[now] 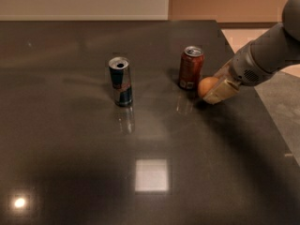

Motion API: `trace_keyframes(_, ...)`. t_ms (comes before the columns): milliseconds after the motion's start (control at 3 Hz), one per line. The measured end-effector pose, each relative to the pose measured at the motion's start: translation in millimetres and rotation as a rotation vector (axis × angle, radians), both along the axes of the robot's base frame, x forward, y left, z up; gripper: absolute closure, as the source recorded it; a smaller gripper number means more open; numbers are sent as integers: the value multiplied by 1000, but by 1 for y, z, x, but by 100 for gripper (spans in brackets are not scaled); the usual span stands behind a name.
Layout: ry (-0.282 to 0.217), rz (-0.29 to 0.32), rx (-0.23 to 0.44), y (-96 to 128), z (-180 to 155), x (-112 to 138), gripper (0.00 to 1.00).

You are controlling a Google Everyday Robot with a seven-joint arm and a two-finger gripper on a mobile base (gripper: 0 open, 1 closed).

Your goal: Move orange near coke can

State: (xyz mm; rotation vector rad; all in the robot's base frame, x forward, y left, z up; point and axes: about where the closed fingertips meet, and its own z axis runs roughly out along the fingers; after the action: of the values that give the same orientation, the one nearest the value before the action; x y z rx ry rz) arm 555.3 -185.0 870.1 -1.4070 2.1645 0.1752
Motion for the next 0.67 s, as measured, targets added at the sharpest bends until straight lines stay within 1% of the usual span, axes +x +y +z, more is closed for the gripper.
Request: trace_keyframes(667,1,-4,21,0,-13,11,36)
